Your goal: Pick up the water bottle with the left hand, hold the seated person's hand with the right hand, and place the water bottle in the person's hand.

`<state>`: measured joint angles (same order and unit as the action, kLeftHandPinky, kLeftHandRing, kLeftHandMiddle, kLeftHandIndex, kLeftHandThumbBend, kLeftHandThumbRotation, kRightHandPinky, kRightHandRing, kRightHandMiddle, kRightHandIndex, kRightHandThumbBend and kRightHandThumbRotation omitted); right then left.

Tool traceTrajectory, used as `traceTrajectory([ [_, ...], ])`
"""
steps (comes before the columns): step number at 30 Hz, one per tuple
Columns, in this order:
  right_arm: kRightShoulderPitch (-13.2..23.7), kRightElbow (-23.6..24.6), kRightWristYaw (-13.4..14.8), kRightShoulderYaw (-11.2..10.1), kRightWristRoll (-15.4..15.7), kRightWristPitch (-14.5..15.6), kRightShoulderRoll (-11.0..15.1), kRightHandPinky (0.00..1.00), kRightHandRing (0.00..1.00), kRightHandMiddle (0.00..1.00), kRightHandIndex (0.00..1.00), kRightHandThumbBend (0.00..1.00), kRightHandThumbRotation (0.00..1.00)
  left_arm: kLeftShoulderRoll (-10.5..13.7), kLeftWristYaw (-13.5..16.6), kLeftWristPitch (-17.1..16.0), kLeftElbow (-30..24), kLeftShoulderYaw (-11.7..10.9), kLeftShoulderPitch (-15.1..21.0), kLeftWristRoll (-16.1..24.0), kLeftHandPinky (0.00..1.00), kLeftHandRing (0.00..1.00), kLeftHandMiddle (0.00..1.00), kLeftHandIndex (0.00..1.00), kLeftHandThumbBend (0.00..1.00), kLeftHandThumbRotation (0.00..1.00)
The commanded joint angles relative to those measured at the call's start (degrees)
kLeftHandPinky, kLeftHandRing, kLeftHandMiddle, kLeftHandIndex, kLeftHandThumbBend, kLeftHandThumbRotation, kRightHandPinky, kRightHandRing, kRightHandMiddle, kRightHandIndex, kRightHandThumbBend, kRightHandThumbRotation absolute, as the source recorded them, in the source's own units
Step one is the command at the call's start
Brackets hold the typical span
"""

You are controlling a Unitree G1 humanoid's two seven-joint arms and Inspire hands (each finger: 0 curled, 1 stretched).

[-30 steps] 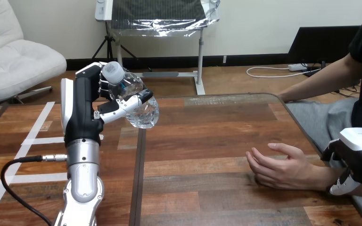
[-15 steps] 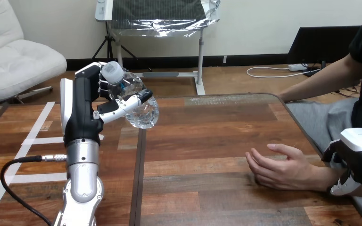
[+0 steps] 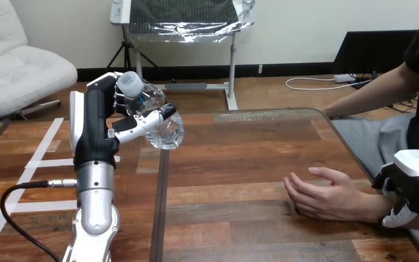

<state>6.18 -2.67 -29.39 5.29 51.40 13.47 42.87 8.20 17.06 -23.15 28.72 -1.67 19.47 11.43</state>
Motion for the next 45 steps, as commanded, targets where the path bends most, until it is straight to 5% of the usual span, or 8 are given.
traceTrajectory([
  [1, 4.49, 0.13, 0.31, 0.12, -0.27, 0.27, 1.78, 0.6, 0.69, 0.76, 0.76, 0.58, 0.0, 0.39, 0.29, -1.7, -4.19, -0.81, 2.44, -0.03, 0.38, 0.42, 0.46, 0.46, 0.73, 0.0],
  [21, 5.99, -1.38, -0.75, 0.91, -0.43, 1.58, 1.71, 0.53, 0.66, 0.75, 0.71, 0.59, 0.0, 0.31, 0.27, -2.19, -4.11, -0.88, 2.63, -0.25, 0.38, 0.42, 0.46, 0.46, 0.73, 0.0],
  [45, 6.87, -4.25, 2.07, 0.61, -2.98, -0.17, 1.88, 0.45, 0.56, 0.63, 0.62, 0.67, 0.0, 0.4, -0.31, -2.95, -3.58, -1.2, 2.92, -0.73, 0.38, 0.42, 0.46, 0.46, 0.72, 0.0],
])
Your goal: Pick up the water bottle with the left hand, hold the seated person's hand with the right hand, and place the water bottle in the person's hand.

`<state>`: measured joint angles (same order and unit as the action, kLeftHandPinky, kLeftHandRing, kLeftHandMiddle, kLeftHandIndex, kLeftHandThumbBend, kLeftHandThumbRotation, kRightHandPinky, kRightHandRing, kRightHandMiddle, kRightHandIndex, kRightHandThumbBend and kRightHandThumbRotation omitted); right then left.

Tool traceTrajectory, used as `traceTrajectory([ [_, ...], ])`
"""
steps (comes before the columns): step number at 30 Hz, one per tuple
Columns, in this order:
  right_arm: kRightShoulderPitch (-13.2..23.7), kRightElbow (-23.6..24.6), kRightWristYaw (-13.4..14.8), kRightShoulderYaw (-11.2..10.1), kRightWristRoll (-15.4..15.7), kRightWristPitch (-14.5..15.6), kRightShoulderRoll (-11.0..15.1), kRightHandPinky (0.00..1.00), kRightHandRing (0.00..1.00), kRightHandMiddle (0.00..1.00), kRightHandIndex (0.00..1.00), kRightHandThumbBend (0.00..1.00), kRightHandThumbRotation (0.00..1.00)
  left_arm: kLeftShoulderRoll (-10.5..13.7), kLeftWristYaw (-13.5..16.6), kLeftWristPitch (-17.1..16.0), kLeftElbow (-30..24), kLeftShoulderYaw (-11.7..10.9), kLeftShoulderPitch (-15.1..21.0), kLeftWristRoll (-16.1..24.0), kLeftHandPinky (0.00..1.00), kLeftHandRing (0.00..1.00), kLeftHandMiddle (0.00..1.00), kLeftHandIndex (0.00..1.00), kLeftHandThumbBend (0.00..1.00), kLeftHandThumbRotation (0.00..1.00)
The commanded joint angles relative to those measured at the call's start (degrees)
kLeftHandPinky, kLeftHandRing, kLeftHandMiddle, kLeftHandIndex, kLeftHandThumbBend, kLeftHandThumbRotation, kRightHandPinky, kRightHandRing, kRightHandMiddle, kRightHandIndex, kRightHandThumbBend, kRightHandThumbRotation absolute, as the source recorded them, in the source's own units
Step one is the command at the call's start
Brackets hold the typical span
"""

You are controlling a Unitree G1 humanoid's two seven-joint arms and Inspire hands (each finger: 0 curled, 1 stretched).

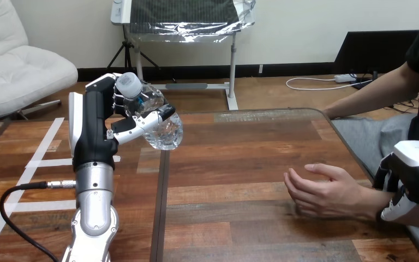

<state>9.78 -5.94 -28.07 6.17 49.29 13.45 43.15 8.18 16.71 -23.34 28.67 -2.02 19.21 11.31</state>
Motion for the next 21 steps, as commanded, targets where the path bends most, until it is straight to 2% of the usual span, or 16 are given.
traceTrajectory([
  [1, 3.26, -1.07, 0.96, -0.33, -1.03, -0.25, 1.63, 0.46, 0.56, 0.63, 0.62, 0.67, 0.0, 0.43, 0.06, -2.74, -3.53, -0.89, 3.19, -0.59, 0.38, 0.42, 0.46, 0.46, 0.72, 0.0],
  [6, 3.49, -1.39, 0.92, -0.2, -1.21, -0.17, 1.77, 0.47, 0.57, 0.64, 0.6, 0.68, 0.0, 0.41, 0.2, -2.56, -3.65, -1.02, 3.18, -0.46, 0.38, 0.42, 0.46, 0.46, 0.72, 0.0],
  [15, 3.0, -1.11, 2.08, -0.28, -1.07, -0.99, 2.16, 0.45, 0.55, 0.63, 0.63, 0.67, 0.0, 0.62, 0.37, -2.36, -3.84, -1.12, 3.11, -0.05, 0.38, 0.42, 0.46, 0.46, 0.73, 0.0],
  [21, 2.79, -0.72, 1.53, -0.06, -0.8, -1.37, 2.75, 0.47, 0.58, 0.65, 0.64, 0.65, 0.0, 0.7, 0.33, -2.61, -3.82, -1.3, 3.11, -0.08, 0.39, 0.43, 0.46, 0.46, 0.73, 0.0],
])
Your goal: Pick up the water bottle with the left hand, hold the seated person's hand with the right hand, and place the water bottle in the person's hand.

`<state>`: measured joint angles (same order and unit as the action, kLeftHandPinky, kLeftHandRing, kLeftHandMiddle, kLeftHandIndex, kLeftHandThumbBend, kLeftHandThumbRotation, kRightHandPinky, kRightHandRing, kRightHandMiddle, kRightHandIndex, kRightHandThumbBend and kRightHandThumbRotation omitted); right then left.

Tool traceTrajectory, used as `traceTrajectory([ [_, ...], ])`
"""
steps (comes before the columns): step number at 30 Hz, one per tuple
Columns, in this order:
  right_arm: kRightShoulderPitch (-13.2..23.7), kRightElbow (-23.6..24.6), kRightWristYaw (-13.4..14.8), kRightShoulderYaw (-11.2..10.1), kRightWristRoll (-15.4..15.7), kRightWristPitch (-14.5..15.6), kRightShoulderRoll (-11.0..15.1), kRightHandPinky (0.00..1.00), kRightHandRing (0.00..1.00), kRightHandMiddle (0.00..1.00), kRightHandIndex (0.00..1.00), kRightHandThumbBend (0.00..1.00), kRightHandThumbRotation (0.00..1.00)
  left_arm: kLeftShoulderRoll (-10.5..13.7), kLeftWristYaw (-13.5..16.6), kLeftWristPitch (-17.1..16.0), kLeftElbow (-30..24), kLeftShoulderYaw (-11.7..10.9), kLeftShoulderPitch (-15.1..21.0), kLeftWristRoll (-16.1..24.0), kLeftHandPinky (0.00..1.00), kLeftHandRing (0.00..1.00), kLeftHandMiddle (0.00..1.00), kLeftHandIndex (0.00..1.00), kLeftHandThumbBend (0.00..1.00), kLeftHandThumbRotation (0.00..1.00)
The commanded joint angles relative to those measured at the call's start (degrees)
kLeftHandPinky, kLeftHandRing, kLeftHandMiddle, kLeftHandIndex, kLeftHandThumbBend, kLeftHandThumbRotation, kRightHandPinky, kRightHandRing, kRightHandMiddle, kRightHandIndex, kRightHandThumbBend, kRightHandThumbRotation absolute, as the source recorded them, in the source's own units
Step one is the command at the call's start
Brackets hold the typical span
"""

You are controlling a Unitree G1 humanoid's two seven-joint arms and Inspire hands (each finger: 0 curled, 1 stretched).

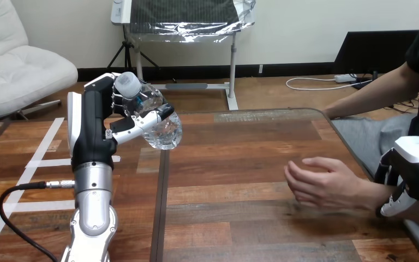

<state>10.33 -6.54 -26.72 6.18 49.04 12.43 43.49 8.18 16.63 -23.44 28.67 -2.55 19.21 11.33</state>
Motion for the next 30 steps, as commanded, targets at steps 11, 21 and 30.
traceTrajectory([
  [11, 2.62, -0.31, -0.02, 0.17, -0.51, -0.32, 2.45, 0.51, 0.62, 0.68, 0.63, 0.67, 0.0, 0.58, 0.03, -3.82, -3.12, -1.29, 3.37, -0.58, 0.42, 0.43, 0.46, 0.46, 0.73, 0.0],
  [21, 2.53, -0.02, 0.9, -0.23, -0.9, -0.72, 2.24, 0.41, 0.52, 0.61, 0.62, 0.7, 0.0, 0.6, -0.35, -3.5, -2.63, -1.41, 3.44, -0.78, 0.43, 0.44, 0.46, 0.46, 0.73, 0.0],
  [30, 2.55, 0.67, 0.66, -0.88, -1.54, -0.06, 2.04, 0.37, 0.49, 0.59, 0.61, 0.72, 0.0, 0.38, -0.72, -4.13, -2.94, -1.43, 3.38, -1.13, 0.41, 0.43, 0.46, 0.46, 0.72, 0.0],
])
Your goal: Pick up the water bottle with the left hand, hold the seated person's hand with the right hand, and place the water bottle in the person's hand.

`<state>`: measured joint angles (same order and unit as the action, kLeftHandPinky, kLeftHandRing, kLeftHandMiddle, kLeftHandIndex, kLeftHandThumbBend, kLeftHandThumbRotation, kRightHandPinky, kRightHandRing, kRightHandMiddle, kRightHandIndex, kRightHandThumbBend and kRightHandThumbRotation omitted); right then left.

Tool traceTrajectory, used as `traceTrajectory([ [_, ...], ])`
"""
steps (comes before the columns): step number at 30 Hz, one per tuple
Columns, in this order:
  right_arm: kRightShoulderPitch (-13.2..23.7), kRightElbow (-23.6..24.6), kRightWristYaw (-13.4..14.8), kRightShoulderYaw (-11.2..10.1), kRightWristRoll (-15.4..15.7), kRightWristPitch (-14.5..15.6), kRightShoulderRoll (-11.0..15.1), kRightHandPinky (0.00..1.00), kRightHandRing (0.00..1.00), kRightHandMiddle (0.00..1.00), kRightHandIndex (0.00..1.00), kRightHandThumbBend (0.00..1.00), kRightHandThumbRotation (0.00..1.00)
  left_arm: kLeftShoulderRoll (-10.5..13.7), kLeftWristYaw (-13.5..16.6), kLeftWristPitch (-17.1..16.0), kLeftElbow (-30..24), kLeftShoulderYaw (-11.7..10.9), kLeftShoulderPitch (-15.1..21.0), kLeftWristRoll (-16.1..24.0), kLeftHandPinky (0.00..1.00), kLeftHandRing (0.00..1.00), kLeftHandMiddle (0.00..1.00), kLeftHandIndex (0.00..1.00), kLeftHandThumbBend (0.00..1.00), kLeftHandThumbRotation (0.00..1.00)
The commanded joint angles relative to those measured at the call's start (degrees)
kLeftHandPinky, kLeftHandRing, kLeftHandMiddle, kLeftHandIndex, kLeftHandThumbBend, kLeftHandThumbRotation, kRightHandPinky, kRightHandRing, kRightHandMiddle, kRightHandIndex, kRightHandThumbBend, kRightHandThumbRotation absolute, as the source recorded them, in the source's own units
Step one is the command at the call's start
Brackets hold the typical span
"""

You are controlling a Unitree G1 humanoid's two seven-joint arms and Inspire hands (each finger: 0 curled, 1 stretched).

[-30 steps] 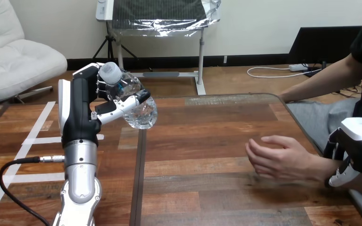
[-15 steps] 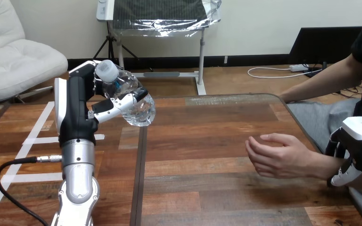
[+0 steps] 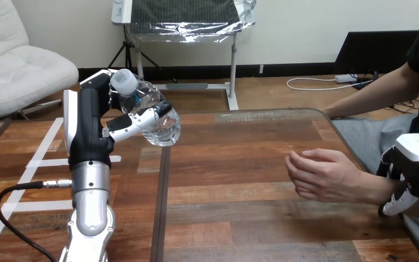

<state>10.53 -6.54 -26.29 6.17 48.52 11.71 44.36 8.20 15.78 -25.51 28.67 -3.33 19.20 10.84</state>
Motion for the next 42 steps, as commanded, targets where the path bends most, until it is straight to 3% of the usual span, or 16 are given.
traceTrajectory([
  [1, 2.33, 0.7, 0.29, -0.88, -1.06, 0.77, 1.19, 0.37, 0.49, 0.59, 0.61, 0.72, 0.0, 0.28, 0.15, -1.87, -3.09, -0.68, 3.37, -0.65, 0.41, 0.43, 0.46, 0.46, 0.72, 0.0],
  [15, 1.9, 1.52, 0.63, -0.96, -1.71, 1.05, 1.6, 0.4, 0.53, 0.64, 0.68, 0.7, 0.0, 0.26, 0.37, -1.71, -3.26, -0.78, 3.5, -0.47, 0.41, 0.43, 0.46, 0.46, 0.73, 0.0],
  [24, 1.91, 1.14, 0.95, -0.84, -2.21, 1.15, 1.68, 0.42, 0.55, 0.64, 0.63, 0.73, 0.0, 0.48, 0.39, -2.57, -2.4, -0.82, 3.76, -0.44, 0.41, 0.43, 0.46, 0.46, 0.73, 0.0],
  [28, 1.65, 0.61, 3.88, -1.81, -3.35, 1.18, 0.45, 0.41, 0.53, 0.62, 0.62, 0.69, 0.0, 0.55, 0.7, -2.17, -2.54, -0.81, 3.64, -0.03, 0.43, 0.43, 0.45, 0.46, 0.74, 0.0],
  [42, 1.09, 0.73, 7.56, -1.68, -5.55, 0.85, 0.91, 0.4, 0.51, 0.59, 0.59, 0.64, 0.0, 0.23, 0.54, -2.15, -2.95, -0.9, 3.67, -0.51, 0.42, 0.43, 0.46, 0.46, 0.73, 0.0],
])
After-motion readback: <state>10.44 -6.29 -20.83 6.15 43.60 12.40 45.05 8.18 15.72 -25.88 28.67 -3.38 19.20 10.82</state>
